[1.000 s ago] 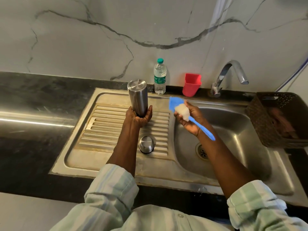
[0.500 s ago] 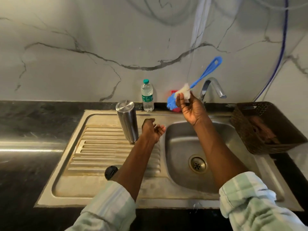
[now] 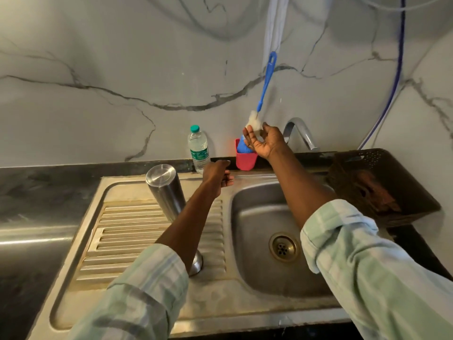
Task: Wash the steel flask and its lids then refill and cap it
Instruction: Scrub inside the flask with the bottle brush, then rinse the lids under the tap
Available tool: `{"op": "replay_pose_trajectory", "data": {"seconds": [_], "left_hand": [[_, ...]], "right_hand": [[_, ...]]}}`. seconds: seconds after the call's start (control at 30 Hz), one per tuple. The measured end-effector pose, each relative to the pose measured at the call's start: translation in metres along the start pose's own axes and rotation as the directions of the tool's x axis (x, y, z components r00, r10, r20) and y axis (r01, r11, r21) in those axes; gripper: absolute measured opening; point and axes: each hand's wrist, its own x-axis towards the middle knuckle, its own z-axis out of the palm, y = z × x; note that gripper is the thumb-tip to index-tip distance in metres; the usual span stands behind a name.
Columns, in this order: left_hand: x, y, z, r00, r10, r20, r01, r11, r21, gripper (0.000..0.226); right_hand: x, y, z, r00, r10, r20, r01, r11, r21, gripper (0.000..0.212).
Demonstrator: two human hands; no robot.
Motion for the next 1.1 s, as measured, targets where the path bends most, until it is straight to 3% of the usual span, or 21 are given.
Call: {"op": "replay_pose_trajectory", "data": {"seconds": [0.27,0.47,0.57,0.63,0.83,1.1], "left_hand": [[0.015,-0.008,0.002,0.999,-0.041,0.022,0.041,0.999,-0.016,0.008],[0.013,-0.012,0.005,0.998,-0.053,0.02,0.053,0.998,-0.03,0.006],[0.01,-0.012,0.006,0.999,-0.052,0.01,0.052,0.998,-0.031,0.004],[0.007,-0.012,0.005,0.999,-0.036,0.0,0.036,0.999,-0.032,0.004],[-0.016,-0.015,-0.004,0.984,0.18,-0.002,-0.18,0.984,-0.003,0.016],[-0.073,-0.043,-0.038,0.868,0.489,0.09,-0.496,0.863,0.099,0.013]], "right_hand": [[0.022,0.004,-0.018,0.998,-0.001,-0.065,-0.003,0.998,-0.059,0.045],[0.018,0.001,-0.018,0.996,-0.066,-0.061,0.054,0.981,-0.186,0.031],[0.01,0.002,-0.019,0.996,-0.083,-0.028,0.074,0.968,-0.239,0.013],[0.007,0.003,-0.021,0.995,-0.096,-0.009,0.091,0.965,-0.246,0.013],[-0.022,0.02,-0.025,0.977,-0.202,0.064,0.211,0.904,-0.373,0.003],[-0.08,0.097,-0.081,0.96,-0.245,0.136,0.274,0.717,-0.641,0.016]]}}
